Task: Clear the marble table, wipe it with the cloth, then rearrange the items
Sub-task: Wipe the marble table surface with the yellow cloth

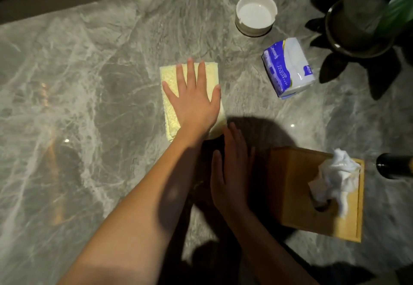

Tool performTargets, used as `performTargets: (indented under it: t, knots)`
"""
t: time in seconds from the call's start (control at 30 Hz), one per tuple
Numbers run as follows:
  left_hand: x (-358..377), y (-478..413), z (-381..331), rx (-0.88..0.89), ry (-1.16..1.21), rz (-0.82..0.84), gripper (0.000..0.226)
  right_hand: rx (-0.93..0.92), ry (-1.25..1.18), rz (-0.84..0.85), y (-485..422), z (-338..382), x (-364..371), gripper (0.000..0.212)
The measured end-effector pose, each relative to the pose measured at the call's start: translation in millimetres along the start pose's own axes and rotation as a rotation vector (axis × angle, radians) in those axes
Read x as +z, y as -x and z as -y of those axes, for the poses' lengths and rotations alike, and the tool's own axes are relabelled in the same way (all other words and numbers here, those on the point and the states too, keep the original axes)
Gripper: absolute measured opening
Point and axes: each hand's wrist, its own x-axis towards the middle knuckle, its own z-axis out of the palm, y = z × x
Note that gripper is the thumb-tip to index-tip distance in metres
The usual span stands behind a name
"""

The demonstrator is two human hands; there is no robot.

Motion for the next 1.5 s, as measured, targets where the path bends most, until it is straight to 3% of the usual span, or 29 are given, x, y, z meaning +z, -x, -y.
performTargets:
  t: [0.13, 0.27, 0.5, 0.63, 0.83, 0.97, 1.2, 1.5]
  knots:
    - [-8.3, -4.3, 7.7, -0.035, 0.036, 0.008, 0.055, 0.044, 0.141, 0.072, -42.8, 19.8, 17.4, 0.057]
    - [-16.8, -7.6, 40.4, -0.088, 0.014, -0.011, 0.055, -0.084, 0.368, 0.193, -58.9, 22.8, 29.9, 0.053]
    - [-27.0, -3.4, 74.0, -0.187, -0.003, -0.039, 0.055, -0.198, 0.419, 0.264, -53.2, 40.7, 55.6, 0.063]
    - [-28.7, -3.7, 75.7, -0.134, -0.019, 0.024, 0.057, -0.197, 0.359, 0.262, -54.3, 41.7, 51.5, 0.061]
    - [-44.5, 21.4, 91.7, 0.014, -0.002, 0.150, 0.059, -0.170, 0.459, 0.325, -56.4, 59.3, 44.3, 0.060]
    - [-68.1, 47.2, 95.7, 0.082, 0.060, 0.241, 0.057, -0.258, 0.466, 0.284, -56.3, 85.6, 27.5, 0.061]
    - [-138.0, 48.4, 107.1, 0.172, 0.020, 0.013, 0.070, -0.410, 0.585, 0.213, -56.9, 123.0, -14.0, 0.063]
    - [-179.4, 86.0, 109.9, 0.277, -0.049, -0.127, 0.074, -0.482, 0.733, 0.114, -37.9, 143.1, -68.0, 0.065]
